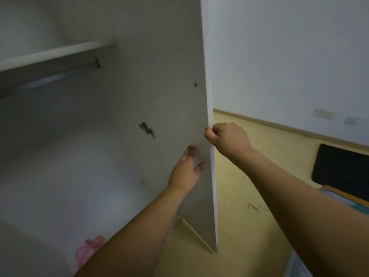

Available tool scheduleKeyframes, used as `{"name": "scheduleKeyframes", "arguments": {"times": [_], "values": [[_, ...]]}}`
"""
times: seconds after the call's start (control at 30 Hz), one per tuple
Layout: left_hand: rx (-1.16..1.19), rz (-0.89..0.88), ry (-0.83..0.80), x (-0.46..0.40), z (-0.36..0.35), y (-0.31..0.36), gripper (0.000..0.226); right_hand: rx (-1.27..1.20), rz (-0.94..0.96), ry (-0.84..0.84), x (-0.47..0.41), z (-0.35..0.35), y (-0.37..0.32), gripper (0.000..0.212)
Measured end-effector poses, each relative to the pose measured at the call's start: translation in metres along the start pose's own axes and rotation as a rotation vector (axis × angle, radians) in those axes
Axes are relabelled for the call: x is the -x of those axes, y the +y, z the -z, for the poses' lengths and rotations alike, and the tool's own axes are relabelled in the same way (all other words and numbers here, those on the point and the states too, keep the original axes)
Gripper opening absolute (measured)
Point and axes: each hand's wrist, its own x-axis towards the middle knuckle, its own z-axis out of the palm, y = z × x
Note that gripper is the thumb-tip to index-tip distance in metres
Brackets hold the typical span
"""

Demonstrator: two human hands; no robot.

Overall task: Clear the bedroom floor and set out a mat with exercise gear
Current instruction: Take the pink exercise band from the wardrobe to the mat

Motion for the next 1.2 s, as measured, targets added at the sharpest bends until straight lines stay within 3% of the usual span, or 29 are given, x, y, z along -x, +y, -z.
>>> {"name": "scheduleKeyframes", "arguments": {"times": [0.3,0.37,0.47,0.53,0.6,0.83,1.07,1.2], "values": [[-0.101,-0.072,-0.12,-0.023,0.001,0.001,0.058,-0.021,-0.152,0.055,0.002,-0.011,0.008,0.032],[-0.16,-0.13,-0.123,-0.028,0.009,-0.003,0.057,-0.007,-0.253,-0.042,0.008,-0.024,0.013,0.037],[-0.237,-0.152,-0.14,-0.027,0.02,-0.021,0.058,0.079,-0.445,-0.38,0.019,-0.05,0.021,0.039],[-0.251,-0.084,-0.158,-0.018,0.026,-0.047,0.059,0.185,-0.422,-0.618,0.023,-0.064,0.015,0.04],[-0.238,0.022,-0.177,-0.002,0.033,-0.077,0.06,0.211,-0.339,-0.747,0.022,-0.078,-0.001,0.044],[-0.206,0.428,-0.148,0.074,0.073,-0.191,0.062,0.196,-0.083,-0.873,0.01,-0.158,-0.09,0.052],[-0.119,0.816,-0.086,0.15,0.123,-0.301,0.062,0.187,0.143,-1.185,0.026,-0.273,-0.207,0.06],[-0.043,0.954,-0.047,0.182,0.145,-0.358,0.062,0.182,0.262,-1.272,0.031,-0.327,-0.27,0.057]]}}
